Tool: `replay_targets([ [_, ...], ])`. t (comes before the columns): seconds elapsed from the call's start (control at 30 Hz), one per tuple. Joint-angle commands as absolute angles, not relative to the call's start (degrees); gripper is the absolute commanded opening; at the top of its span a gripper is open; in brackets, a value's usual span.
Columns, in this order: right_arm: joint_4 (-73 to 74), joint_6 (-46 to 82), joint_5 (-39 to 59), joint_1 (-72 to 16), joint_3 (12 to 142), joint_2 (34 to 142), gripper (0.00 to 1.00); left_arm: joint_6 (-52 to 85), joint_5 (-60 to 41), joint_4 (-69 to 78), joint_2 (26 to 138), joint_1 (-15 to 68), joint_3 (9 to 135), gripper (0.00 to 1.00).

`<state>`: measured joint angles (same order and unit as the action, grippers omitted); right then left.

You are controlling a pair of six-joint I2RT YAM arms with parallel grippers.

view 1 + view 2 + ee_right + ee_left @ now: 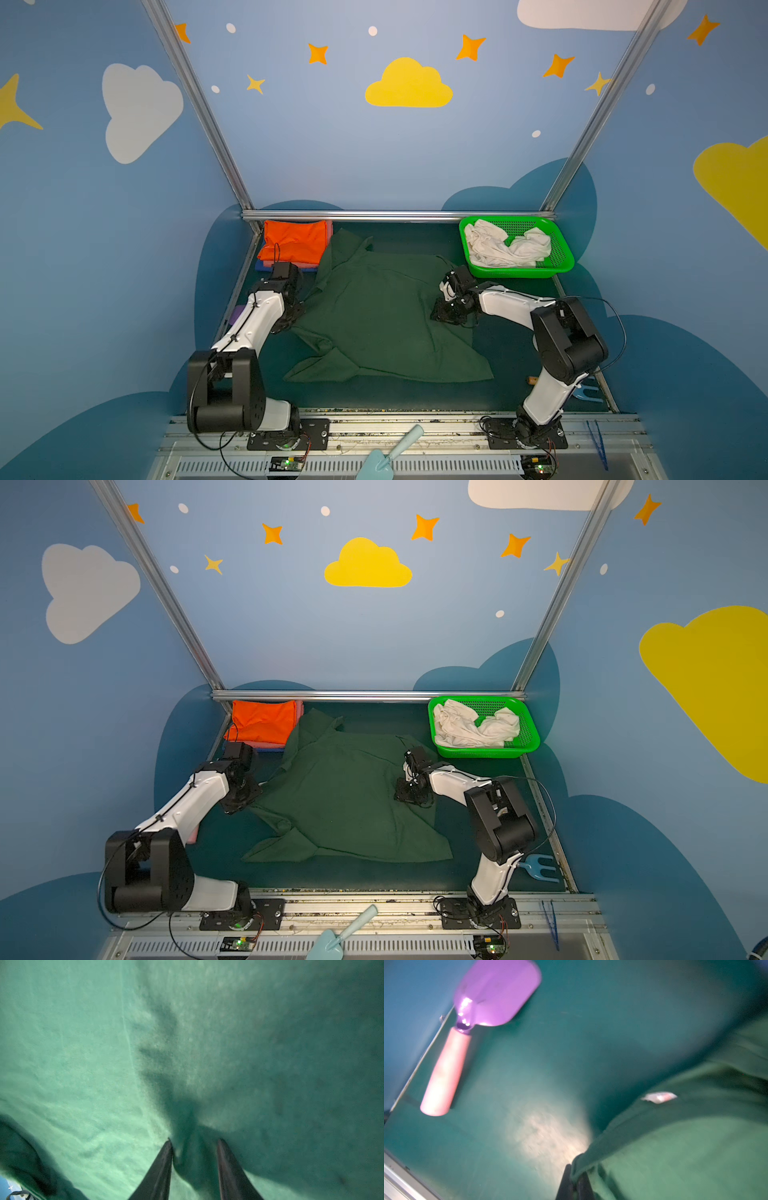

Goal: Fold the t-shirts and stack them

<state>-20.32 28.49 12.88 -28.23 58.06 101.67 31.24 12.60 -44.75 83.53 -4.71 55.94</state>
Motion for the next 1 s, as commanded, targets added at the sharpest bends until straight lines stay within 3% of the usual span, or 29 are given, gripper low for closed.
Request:
replay_targets([
  [0.0, -24.6, 29.3, 9.1, -28.1, 55.2, 105.2, 0.38, 32.5, 12.5, -42.5, 85.8, -8.0, 58.5, 0.05],
  [0.17, -25.4, 29.4, 7.9, -27.4, 54.3, 105.3, 0.38, 32.9, 11.3, -41.6, 87.8, -12.6, 59.4, 0.13],
  [0.23, -25.5, 29.2, 7.8, -26.9, 54.2, 105.4, 0.38, 33.6, 9.6, -41.6, 88.3, -14.5, 59.4, 0.25],
  [0.33, -25.5, 28.6, 8.6, -26.8, 54.5, 105.2, 0.38, 33.0, 7.8, -41.7, 87.1, -14.7, 59.7, 0.32],
  [0.43, -26.2, 27.5, 9.5, -26.8, 55.3, 104.8, 0.38, 32.7, 8.7, -41.3, 83.0, -12.7, 59.8, 0.49],
  [0.63, -28.9, 24.9, 10.4, -26.8, 58.0, 102.9, 0.39, 28.5, 6.2, -36.1, 76.8, -1.8, 60.4, 0.64],
  [0.73, -30.3, 23.8, 10.4, -26.8, 59.8, 102.7, 0.39, 23.6, 3.2, -37.7, 80.8, 2.0, 63.5, 0.69],
  [0.97, -32.1, 21.9, 10.5, -26.5, 62.4, 103.7, 0.39, 17.2, 4.1, -44.6, 96.2, 4.5, 72.1, 0.7],
])
